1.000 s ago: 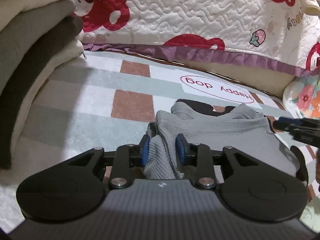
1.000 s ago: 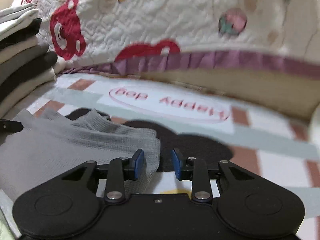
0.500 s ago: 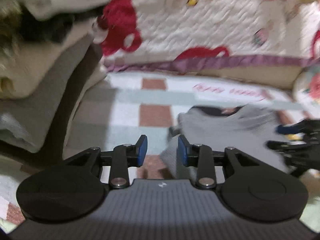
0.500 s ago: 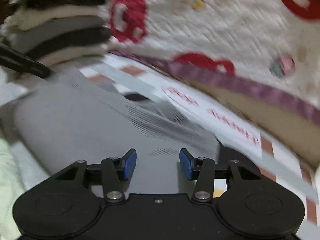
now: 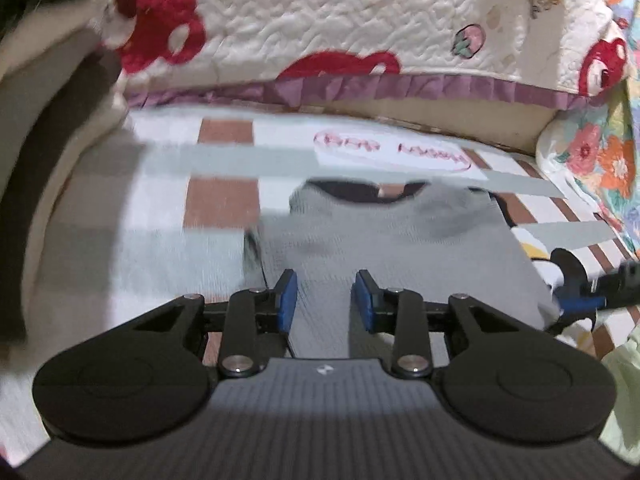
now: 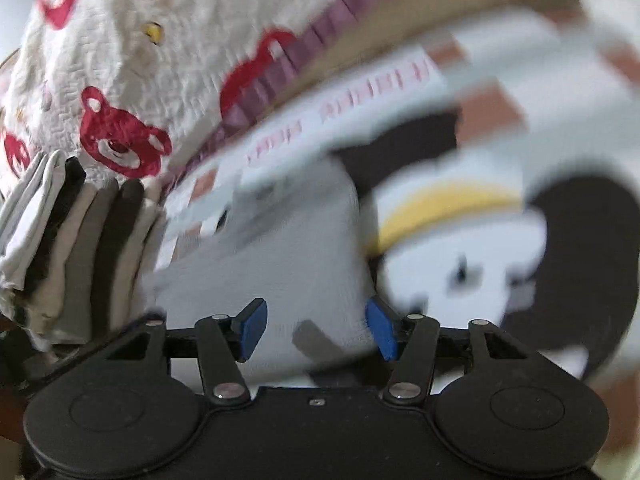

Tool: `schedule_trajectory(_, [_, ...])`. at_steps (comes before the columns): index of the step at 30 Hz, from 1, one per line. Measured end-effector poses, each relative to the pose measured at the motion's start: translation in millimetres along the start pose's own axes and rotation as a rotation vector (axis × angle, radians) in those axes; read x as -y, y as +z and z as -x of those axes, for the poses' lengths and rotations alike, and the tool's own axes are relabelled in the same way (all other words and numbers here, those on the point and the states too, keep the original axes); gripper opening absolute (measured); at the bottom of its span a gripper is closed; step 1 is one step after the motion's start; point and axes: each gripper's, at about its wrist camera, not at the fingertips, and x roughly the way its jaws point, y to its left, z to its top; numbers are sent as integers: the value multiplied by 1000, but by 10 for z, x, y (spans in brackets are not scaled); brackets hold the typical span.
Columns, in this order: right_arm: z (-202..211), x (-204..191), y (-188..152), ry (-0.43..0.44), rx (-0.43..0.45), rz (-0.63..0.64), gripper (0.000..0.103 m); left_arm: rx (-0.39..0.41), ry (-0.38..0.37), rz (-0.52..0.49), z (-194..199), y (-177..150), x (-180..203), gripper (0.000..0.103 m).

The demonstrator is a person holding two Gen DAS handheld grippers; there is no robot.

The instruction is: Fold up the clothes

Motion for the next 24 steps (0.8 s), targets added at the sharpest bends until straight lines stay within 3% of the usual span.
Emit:
schedule_trajectory(3, [-60, 117, -117, 30, -67, -113, 63, -26, -19, -90, -189, 250, -26, 39])
schedule_trajectory(6, [-104, 183, -190, 60, -89, -171, 63, -105, -55, -133, -522, 476, -62, 43])
schedule_trajectory(9, [-151, 156, -219, 110, -99, -171, 63, -165, -102, -30, -810, 551, -198, 33])
schedule_trajectory(10, [-167, 149, -229, 125, -102, -173, 63, -174, -110, -1, -861, 549, -242, 13])
schedule_trajectory(11, [-186, 143, -236, 137, -104, -173, 63, -182, -110, 24, -905, 545, -284, 4])
schedule_trajectory(16, [-219, 36, -229, 141, -81, -101, 63, -116, -94, 38, -694, 482, -292, 3])
schedule_trajectory(19, [-236, 15, -216, 143, -60, -84, 63, -111, -24, -11, -606, 417, -274, 3])
schedule_trajectory(24, [-262, 43, -207, 160, -12, -94, 63, -135, -38, 148, -587, 251, -535, 3])
